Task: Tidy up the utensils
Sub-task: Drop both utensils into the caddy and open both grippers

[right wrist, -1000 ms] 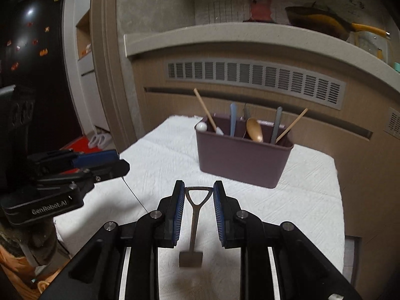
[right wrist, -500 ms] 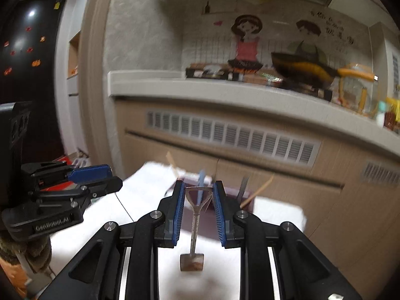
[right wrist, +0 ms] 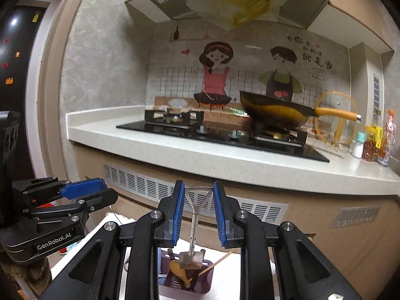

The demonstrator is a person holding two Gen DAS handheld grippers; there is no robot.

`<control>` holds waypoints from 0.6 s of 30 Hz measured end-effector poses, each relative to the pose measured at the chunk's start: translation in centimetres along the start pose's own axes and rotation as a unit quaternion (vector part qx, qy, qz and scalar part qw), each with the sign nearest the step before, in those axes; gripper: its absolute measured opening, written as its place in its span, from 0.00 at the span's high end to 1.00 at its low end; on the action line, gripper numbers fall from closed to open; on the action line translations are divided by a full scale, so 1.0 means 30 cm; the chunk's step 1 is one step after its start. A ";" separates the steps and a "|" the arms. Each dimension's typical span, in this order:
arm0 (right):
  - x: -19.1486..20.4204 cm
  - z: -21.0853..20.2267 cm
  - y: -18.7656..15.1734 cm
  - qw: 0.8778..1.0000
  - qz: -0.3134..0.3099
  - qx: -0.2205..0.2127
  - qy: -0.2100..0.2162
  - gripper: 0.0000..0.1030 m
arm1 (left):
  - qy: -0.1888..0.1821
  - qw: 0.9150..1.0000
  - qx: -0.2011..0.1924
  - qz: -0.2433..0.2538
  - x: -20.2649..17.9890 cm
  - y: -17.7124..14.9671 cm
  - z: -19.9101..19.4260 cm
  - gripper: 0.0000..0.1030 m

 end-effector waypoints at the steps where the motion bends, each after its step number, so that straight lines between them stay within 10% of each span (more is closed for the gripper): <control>1: -0.001 0.035 -0.024 1.000 0.002 0.009 0.004 0.80 | -0.003 1.000 0.018 -0.008 0.014 -0.020 0.045 0.72; 9: 0.038 0.308 -0.295 0.991 0.039 0.123 0.035 0.80 | 0.027 0.991 0.127 -0.041 0.104 -0.240 0.331 0.72; 18: 0.062 0.400 -0.515 0.975 0.076 0.194 0.072 0.74 | 0.062 0.990 0.117 -0.041 0.125 -0.376 0.381 0.59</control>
Point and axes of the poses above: each gripper's, at about its wrist camera, not at the fingertips, and z roughly the way its jaws point, x to its left, y to its top, the point moved 3 cm from there along z, roughly the way its jaws point, and after that the axes turned 8 degrees about -z, right-handed, at the moved point
